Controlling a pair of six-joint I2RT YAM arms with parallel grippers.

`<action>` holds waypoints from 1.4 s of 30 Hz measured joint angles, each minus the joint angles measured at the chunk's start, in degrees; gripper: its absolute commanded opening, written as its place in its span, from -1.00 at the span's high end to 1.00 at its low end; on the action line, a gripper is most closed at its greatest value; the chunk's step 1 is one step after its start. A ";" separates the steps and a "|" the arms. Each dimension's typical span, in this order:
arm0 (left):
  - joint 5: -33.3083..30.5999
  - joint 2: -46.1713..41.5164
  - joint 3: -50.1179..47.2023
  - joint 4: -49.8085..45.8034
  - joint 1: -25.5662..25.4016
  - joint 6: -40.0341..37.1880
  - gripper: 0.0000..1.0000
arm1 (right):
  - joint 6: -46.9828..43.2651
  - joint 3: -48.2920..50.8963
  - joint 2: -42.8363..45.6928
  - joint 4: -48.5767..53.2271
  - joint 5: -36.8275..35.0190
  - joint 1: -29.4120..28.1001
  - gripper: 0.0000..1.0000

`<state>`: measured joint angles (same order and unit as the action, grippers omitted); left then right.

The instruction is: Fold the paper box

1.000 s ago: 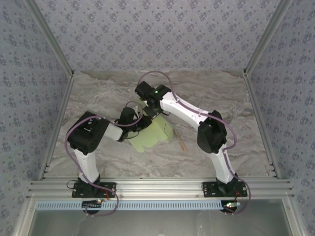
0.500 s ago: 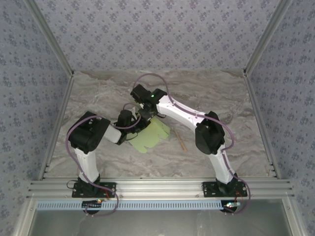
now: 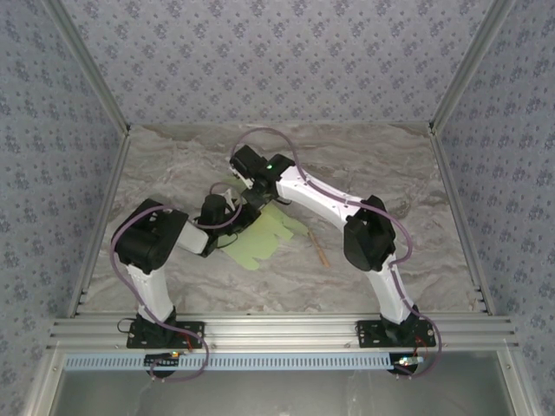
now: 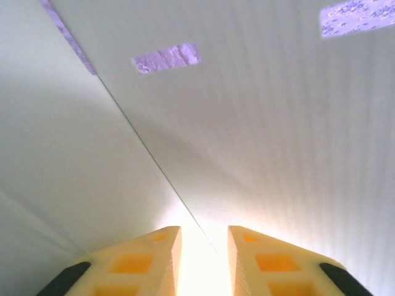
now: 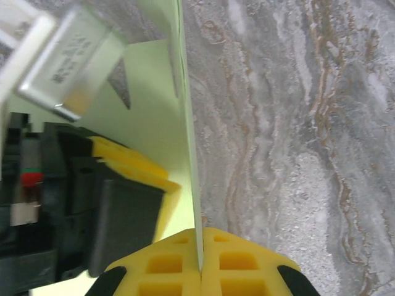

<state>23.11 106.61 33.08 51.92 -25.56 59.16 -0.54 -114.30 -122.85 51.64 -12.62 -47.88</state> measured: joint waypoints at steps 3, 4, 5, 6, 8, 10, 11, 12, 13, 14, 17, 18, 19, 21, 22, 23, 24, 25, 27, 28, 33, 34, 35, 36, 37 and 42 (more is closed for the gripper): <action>-0.07 -2.80 -0.85 -3.37 0.33 -0.63 0.30 | -2.69 -0.87 -0.13 0.55 0.50 1.53 1.00; -0.22 -3.93 -1.16 -4.66 0.44 -0.98 0.27 | -3.69 -1.05 -0.22 0.66 0.87 1.99 1.00; -0.26 -5.03 -1.44 -5.86 0.46 -1.22 0.25 | -4.90 -1.14 -0.35 0.66 1.27 2.40 1.00; -0.39 -6.16 -1.75 -7.19 0.50 -1.51 0.23 | -5.92 -1.20 -0.55 0.63 1.57 2.75 1.00; -0.48 -8.87 -2.51 -10.12 0.68 -2.29 0.21 | -8.50 -1.42 -1.09 0.55 1.84 3.28 1.00; -0.63 -11.30 -3.26 -13.03 0.83 -3.17 0.21 | -11.30 -1.53 -1.64 0.39 1.44 3.32 1.00; -0.68 -12.57 -3.72 -14.58 0.98 -3.65 0.21 | -12.81 -1.53 -1.84 0.28 0.96 3.19 1.00; -0.68 -13.51 -4.17 -15.63 1.16 -4.00 0.21 | -14.40 -1.53 -2.03 0.11 0.15 2.95 1.00; -0.81 -14.56 -4.83 -16.90 1.49 -4.31 0.21 | -15.91 -1.53 -2.19 -0.28 -0.81 2.64 1.00; -0.92 -15.45 -5.60 -17.79 1.86 -4.52 0.21 | -17.70 -1.51 -2.36 -0.94 -2.12 2.25 1.00; -1.33 -17.44 -7.76 -20.55 3.19 -4.90 0.21 | -22.80 -0.85 -2.54 -4.02 -6.16 1.01 1.00; -1.51 -17.90 -8.31 -21.05 3.52 -4.92 0.21 | -24.22 -0.44 -2.54 -5.09 -7.28 0.66 1.00; -1.51 -18.53 -8.87 -21.44 3.89 -4.96 0.21 | -25.88 0.15 -2.54 -6.56 -8.50 0.22 1.00; -1.77 -19.54 -9.29 -22.34 4.26 -5.16 0.21 | -28.79 1.79 -2.54 -9.81 -10.40 -0.50 1.00; -1.77 -19.82 -9.53 -22.62 4.55 -5.25 0.21 | -30.69 2.99 -2.54 -11.91 -11.47 -0.90 1.00; -1.75 -19.98 -9.73 -22.75 4.79 -5.35 0.21 | -32.35 4.22 -2.54 -13.97 -12.41 -1.25 1.00; -1.66 -20.04 -9.86 -22.77 5.05 -5.33 0.21 | -34.18 5.55 -2.54 -16.26 -13.62 -1.57 1.00; -1.46 -20.04 -9.92 -22.73 5.40 -5.33 0.21 | -35.65 6.69 -2.49 -18.36 -14.53 -1.79 1.00; -0.92 -20.04 -10.29 -22.14 6.58 -5.27 0.20 | -39.32 9.49 -2.16 -23.65 -16.41 -2.08 1.00; -0.50 -20.04 -10.60 -21.68 7.21 -5.29 0.20 | -40.85 11.08 -1.84 -26.21 -16.87 -2.14 1.00; 1.16 -20.85 -12.02 -20.35 9.33 -5.29 0.16 | -49.05 20.31 0.63 -39.69 -18.67 -2.60 1.00; 1.36 -21.09 -12.13 -20.46 9.51 -5.29 0.16 | -50.51 21.64 0.90 -42.10 -18.99 -2.80 1.00; 1.40 -21.42 -12.26 -20.63 9.77 -5.31 0.15 | -52.35 23.12 1.07 -45.03 -19.34 -3.04 1.00; 1.44 -21.79 -12.37 -21.03 10.10 -5.33 0.15 | -54.01 24.39 1.20 -47.71 -19.65 -3.26 1.00; 1.42 -22.10 -12.41 -21.46 10.47 -5.35 0.15 | -55.60 25.49 1.25 -50.01 -19.85 -3.43 1.00; 1.27 -23.65 -12.46 -23.91 12.66 -5.81 0.11 | -62.12 29.51 1.25 -59.14 -21.05 -3.89 1.00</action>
<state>24.38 82.96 20.62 28.01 -12.91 53.34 -62.65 -84.79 -121.60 -7.51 -33.67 -51.77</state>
